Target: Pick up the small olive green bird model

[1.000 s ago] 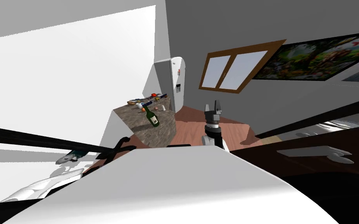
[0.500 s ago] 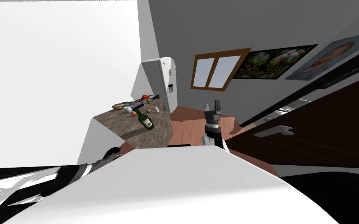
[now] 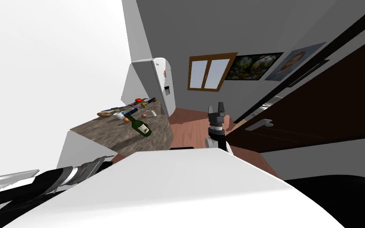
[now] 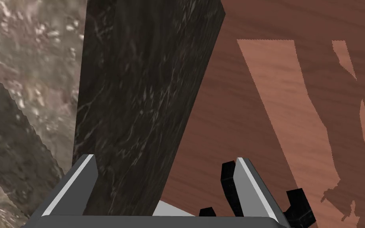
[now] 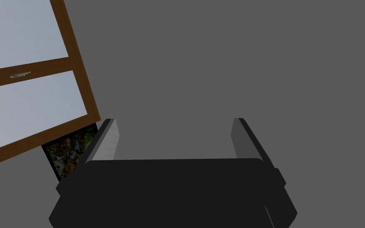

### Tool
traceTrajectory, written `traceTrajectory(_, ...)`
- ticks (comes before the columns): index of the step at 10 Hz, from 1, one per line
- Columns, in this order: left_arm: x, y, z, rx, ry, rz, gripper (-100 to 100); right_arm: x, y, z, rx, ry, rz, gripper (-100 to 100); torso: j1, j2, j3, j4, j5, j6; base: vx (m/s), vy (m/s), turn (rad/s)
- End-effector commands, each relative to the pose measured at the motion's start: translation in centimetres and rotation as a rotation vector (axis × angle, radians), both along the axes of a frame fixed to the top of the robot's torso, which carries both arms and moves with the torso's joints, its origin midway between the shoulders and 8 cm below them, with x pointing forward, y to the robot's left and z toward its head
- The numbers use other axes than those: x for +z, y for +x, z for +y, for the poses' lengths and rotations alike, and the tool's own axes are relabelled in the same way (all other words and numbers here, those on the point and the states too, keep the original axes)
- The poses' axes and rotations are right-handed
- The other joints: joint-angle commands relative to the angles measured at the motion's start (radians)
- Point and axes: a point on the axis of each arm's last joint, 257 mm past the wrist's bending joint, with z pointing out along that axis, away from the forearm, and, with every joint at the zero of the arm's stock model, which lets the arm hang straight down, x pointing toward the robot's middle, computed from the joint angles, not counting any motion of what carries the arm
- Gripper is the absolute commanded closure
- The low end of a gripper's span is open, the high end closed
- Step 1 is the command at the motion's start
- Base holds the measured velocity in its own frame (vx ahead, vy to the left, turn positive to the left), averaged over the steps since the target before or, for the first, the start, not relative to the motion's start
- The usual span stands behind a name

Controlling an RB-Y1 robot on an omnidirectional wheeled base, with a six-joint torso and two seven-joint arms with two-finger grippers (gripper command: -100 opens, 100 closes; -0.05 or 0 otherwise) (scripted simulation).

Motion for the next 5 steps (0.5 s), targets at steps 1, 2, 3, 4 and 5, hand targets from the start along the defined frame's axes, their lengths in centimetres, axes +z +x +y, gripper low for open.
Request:
traceTrajectory(1,1.8,0.2,3.1,0.038,0.057,0.002,-100,0.0,0.0,0.0,0.0,0.0,0.0,0,0.0,0.0,0.0,0.0,0.0,0.0,0.027,-0.022,-0.364)
traceTrajectory(2,3.2,0.6,5.1,0.07,0.097,-0.002,-100,0.0,0.0,0.0,0.0,0.0,0.0,0,-0.001,-0.001,-0.001,0.0,-0.001,0.003,0.063,-0.028,-0.484)
traceTrajectory(3,4.5,1.1,7.0,0.102,0.135,-0.01,-100,0.0,0.0,0.0,0.0,0.0,0.0,0,-0.001,-0.004,-0.002,-0.001,-0.001,0.002,0.105,-0.027,-0.434)
traceTrajectory(4,4.5,1.1,7.0,0.102,0.135,-0.01,-100,0.0,0.0,0.0,0.0,0.0,0.0,0,-0.002,-0.007,-0.004,-0.001,-0.001,0.002,0.087,-0.02,-0.306)
traceTrajectory(5,5.6,1.5,8.3,0.129,0.161,-0.02,-100,0.0,0.0,0.0,0.0,0.0,0.0,0,-0.002,-0.006,-0.004,-0.002,0.0,0.001,0.082,-0.03,-0.386)
